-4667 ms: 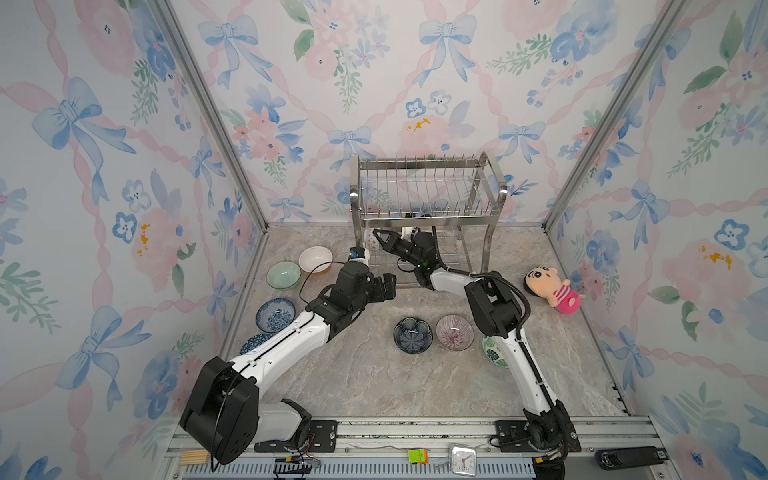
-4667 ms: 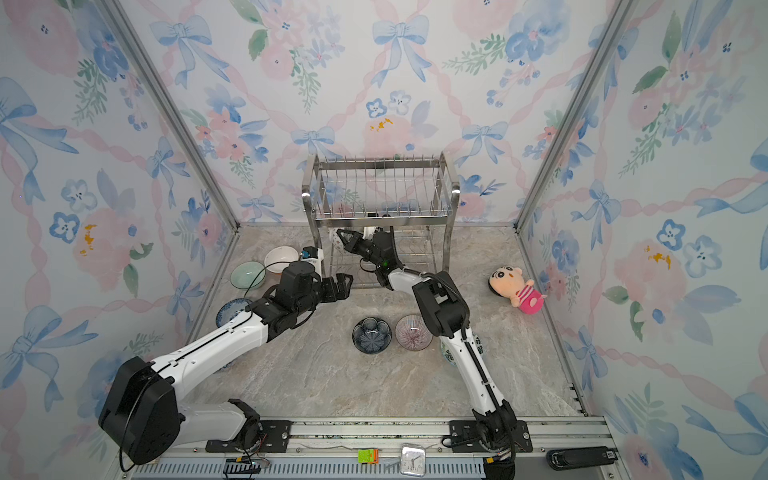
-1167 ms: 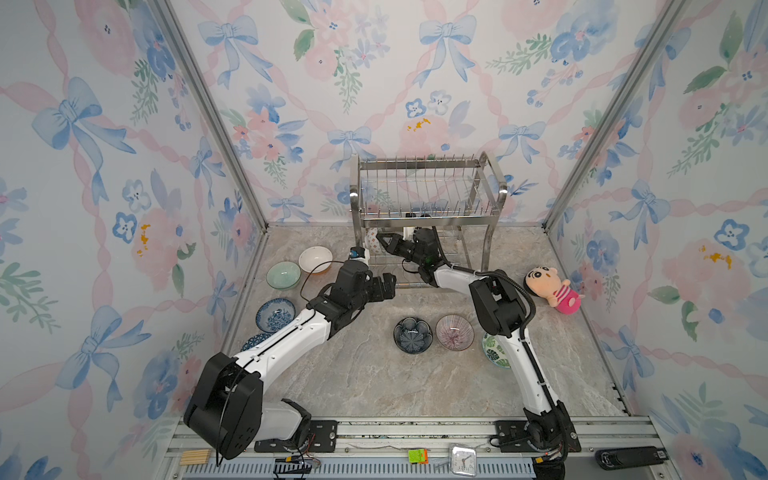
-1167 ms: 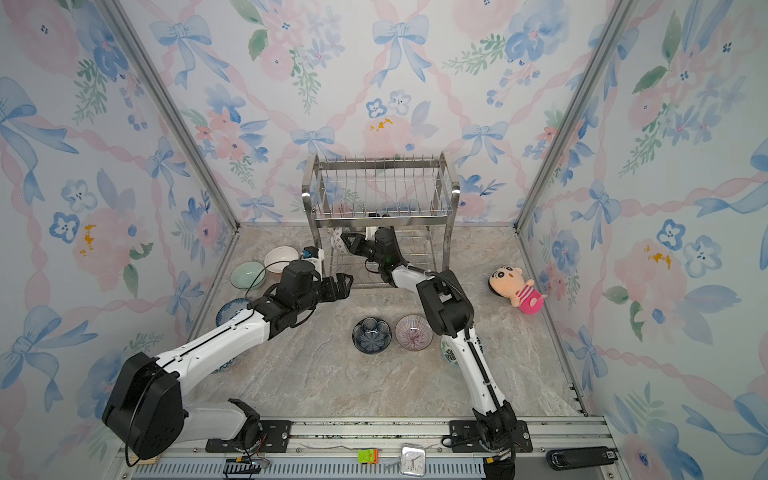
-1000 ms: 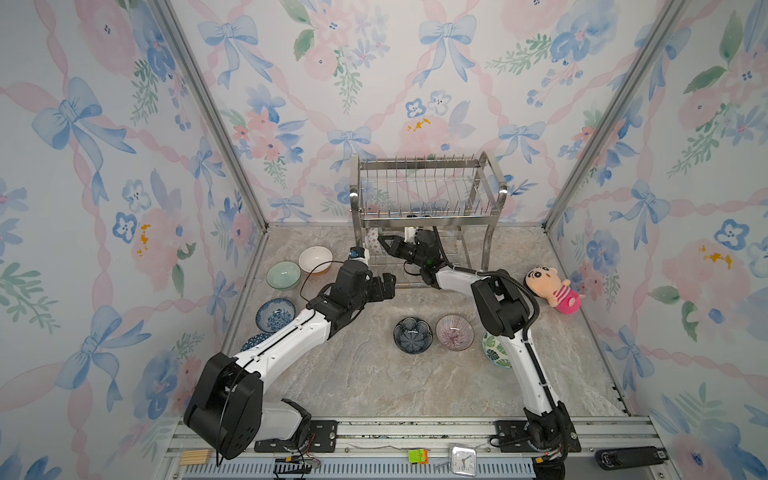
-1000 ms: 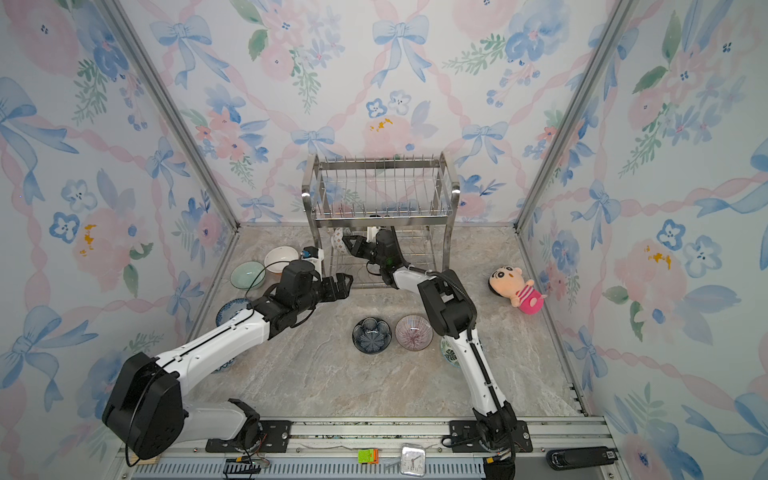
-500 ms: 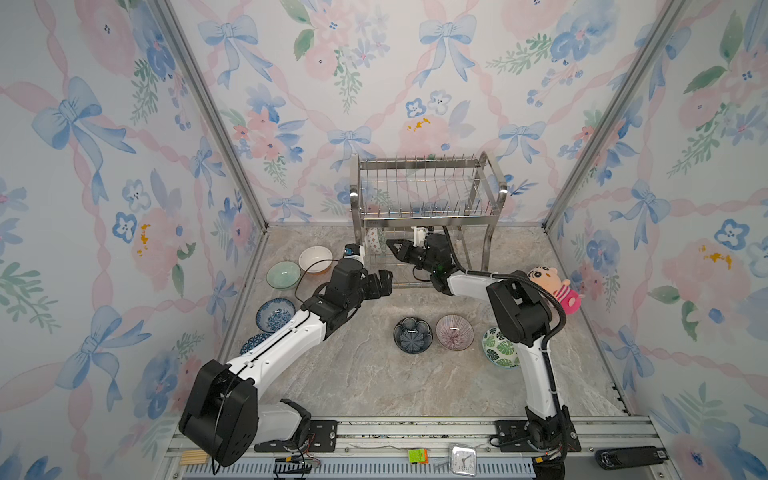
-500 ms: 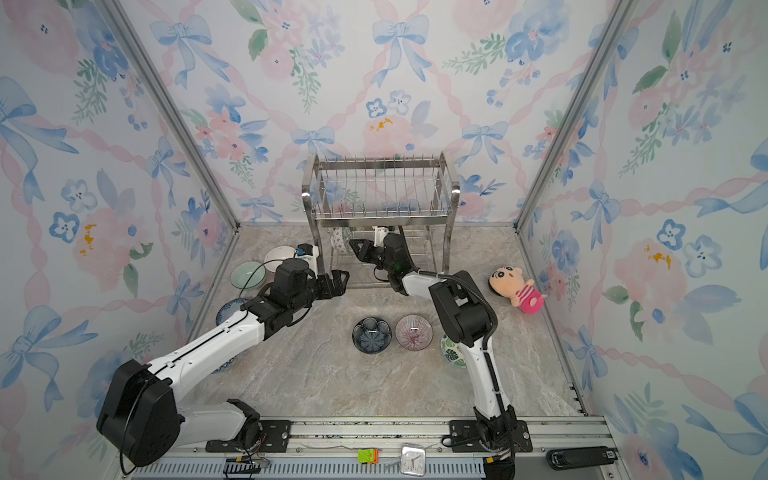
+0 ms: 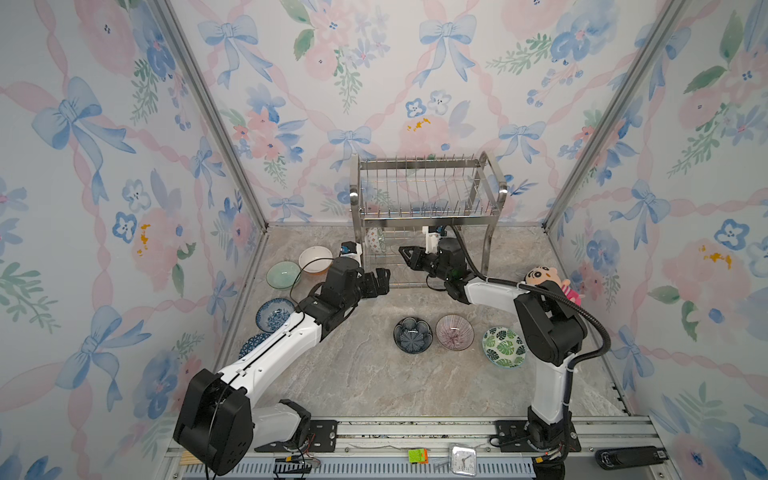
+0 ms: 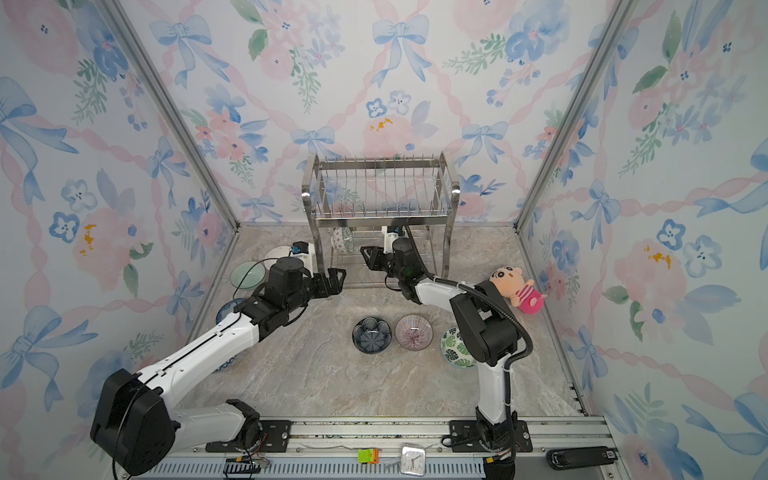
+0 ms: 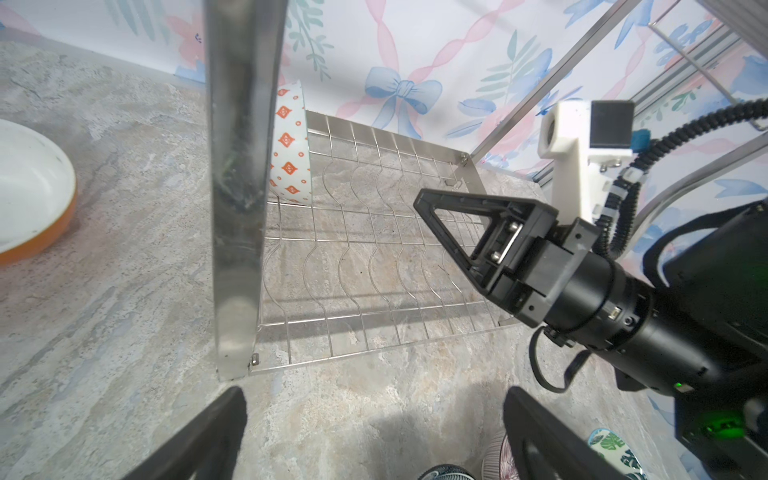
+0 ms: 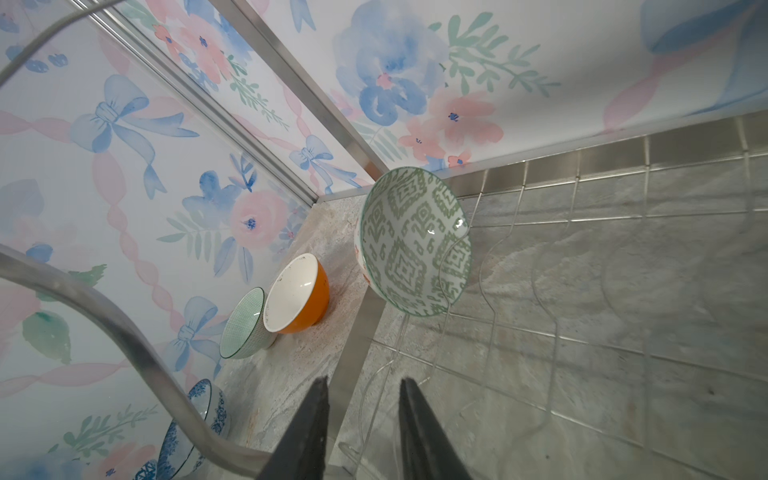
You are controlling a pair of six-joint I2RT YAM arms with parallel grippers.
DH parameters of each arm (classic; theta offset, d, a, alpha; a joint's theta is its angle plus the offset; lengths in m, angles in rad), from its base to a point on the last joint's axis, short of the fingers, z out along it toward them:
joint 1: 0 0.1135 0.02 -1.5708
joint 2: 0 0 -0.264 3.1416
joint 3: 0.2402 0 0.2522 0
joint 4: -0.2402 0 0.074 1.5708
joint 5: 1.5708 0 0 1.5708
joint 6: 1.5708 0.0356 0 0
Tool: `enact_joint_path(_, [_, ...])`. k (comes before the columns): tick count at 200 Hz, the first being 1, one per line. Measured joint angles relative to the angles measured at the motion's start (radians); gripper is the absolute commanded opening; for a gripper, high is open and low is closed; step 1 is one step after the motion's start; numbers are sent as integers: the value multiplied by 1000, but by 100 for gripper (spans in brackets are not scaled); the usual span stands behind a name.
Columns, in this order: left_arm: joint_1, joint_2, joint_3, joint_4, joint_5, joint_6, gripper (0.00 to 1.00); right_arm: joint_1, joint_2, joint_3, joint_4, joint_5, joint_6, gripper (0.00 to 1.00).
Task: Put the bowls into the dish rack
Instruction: 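Open the right gripper and release the green-patterned bowl in the rack, then withdraw the right gripper and lower it onto the dark blue-black patterned bowl rim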
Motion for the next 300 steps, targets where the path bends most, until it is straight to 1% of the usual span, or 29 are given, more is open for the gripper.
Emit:
enact_joint_path(39, [-8, -27, -6, -27, 30, -16, 98, 34, -90, -13, -200, 92, -111, 39])
enact_joint_path(47, [-8, -38, -17, -31, 41, -20, 98, 50, -114, -13, -238, 112, -138, 40])
enact_joint_path(70, [-8, -91, -64, -51, 74, -29, 98, 93, -182, -14, -325, 164, -202, 42])
enact_joint_path(105, [-8, -180, -122, -82, 133, -38, 98, 126, -262, -57, -385, 208, -244, 46])
enact_joint_path(132, [-8, -229, -156, -89, 183, -43, 98, 138, -293, -107, -423, 244, -259, 49])
enact_joint_path(179, [-8, -268, -211, -98, 252, -54, 98, 196, -336, -156, -494, 317, -290, 52])
enact_joint_path(214, [-8, -286, -242, -100, 283, -74, 98, 238, -377, -165, -542, 362, -310, 63])
enact_joint_path(231, [-8, -288, -261, -105, 296, -87, 98, 258, -392, -174, -567, 385, -317, 71])
enact_joint_path(245, [-8, -289, -278, -105, 303, -95, 98, 273, -395, -179, -595, 402, -323, 80])
enact_joint_path(251, [-8, -290, -284, -105, 305, -98, 98, 278, -395, -183, -606, 406, -329, 87])
enact_joint_path(254, [-7, -290, -288, -106, 307, -98, 98, 280, -395, -185, -612, 409, -331, 92])
enact_joint_path(260, [-7, -290, -294, -106, 308, -102, 98, 285, -395, -189, -626, 414, -331, 100])
enact_joint_path(264, [-7, -291, -299, -106, 309, -103, 98, 288, -395, -192, -638, 415, -336, 97])
enact_joint_path(300, [-6, -293, -325, -107, 331, -116, 98, 298, -397, -211, -717, 444, -361, 97])
